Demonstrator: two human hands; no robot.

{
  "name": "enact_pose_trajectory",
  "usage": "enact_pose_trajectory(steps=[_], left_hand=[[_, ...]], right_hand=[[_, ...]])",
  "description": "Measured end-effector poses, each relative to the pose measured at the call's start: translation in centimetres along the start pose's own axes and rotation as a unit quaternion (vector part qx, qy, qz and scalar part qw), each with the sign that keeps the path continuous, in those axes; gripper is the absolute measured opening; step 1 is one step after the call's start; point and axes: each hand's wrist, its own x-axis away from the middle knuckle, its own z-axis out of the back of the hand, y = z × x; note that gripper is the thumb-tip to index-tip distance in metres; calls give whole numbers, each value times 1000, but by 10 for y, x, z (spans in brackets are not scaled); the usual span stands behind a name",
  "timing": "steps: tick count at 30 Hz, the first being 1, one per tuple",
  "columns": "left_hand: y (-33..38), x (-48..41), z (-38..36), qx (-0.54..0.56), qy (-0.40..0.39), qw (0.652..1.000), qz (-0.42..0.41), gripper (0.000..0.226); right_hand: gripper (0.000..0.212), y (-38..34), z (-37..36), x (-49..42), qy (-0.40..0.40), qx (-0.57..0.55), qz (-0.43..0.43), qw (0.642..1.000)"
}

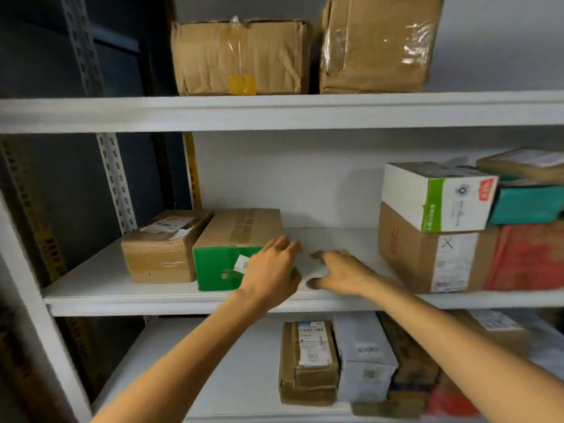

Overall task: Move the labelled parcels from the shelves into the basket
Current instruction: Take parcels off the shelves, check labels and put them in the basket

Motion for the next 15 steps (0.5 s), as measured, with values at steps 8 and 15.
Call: enact_pose_trajectory(steps=[8,15], left_hand=[[79,-38,-36,10,-146,989,5,32],[157,-47,-62,-3,-248,967,55,28]], right_hand=[[75,94,68,67,-89,108,-61,988],[62,176,103,117,-92,144,-50,984]])
